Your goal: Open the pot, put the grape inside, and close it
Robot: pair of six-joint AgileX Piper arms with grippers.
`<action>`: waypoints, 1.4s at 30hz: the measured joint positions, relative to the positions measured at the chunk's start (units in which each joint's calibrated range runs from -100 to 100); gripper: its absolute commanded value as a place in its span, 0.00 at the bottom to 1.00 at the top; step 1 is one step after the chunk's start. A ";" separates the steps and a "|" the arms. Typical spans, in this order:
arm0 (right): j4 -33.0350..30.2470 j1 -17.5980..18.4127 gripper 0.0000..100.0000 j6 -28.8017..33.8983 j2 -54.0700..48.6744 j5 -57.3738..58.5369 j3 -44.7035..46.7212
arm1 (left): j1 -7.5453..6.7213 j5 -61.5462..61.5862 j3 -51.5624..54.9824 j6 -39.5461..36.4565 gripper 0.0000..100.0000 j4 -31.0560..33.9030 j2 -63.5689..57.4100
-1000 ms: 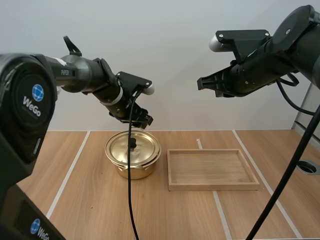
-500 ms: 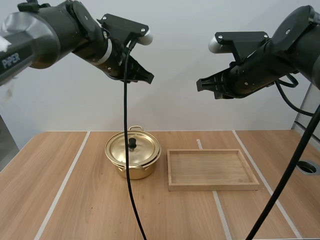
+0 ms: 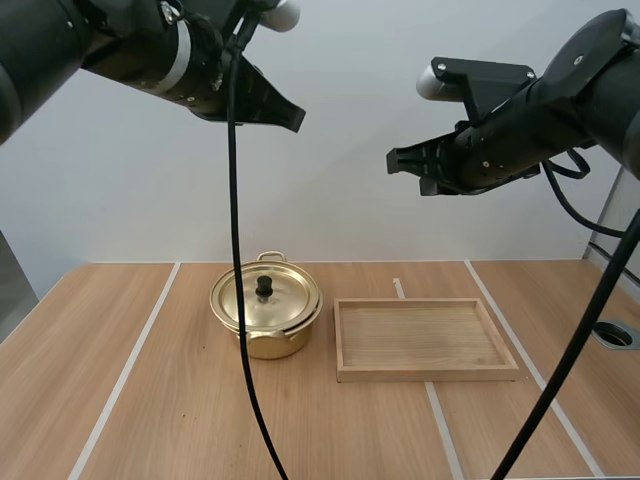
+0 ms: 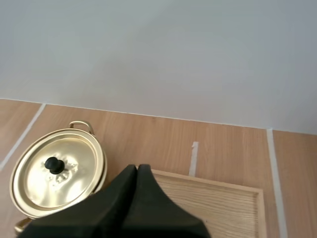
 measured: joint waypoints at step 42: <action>3.08 0.00 0.00 -9.79 -35.04 -16.10 40.78 | 0.00 -14.07 51.61 -35.49 0.00 30.84 -51.88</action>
